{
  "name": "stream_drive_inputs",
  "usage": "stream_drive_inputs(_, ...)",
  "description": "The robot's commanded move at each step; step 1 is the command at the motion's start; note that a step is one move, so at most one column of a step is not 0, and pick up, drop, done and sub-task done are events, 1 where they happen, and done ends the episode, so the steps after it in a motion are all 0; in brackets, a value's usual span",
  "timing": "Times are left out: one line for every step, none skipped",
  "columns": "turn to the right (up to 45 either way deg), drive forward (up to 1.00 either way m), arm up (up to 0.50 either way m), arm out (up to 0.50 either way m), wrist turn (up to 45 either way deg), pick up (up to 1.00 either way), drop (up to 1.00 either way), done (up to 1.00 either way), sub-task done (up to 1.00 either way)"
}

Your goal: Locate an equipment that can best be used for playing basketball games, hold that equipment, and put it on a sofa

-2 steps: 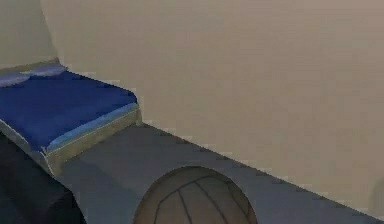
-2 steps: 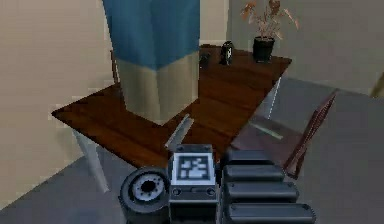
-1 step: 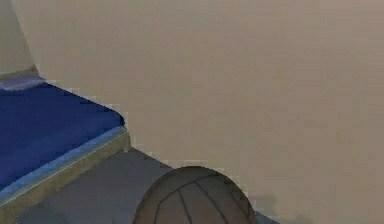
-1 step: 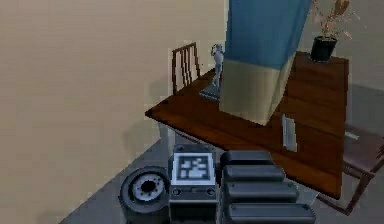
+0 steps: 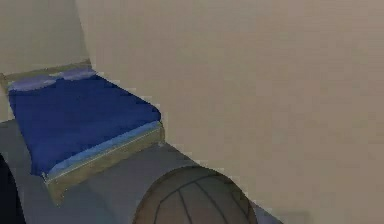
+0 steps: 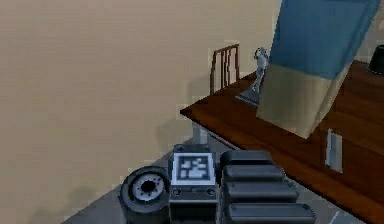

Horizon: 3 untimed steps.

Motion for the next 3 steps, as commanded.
stream_drive_inputs(0.0, 0.30, 0.00, 0.00, 0.0, 0.00, 0.00, 0.00, 0.00)
stream_drive_inputs(-42.0, 0.00, 0.00, 0.00, 0.0, 0.00, 0.00, 0.00, 0.00)
stream_drive_inputs(0.0, 0.80, 0.00, 0.00, 0.0, 0.00, 0.00, 0.00, 0.00)
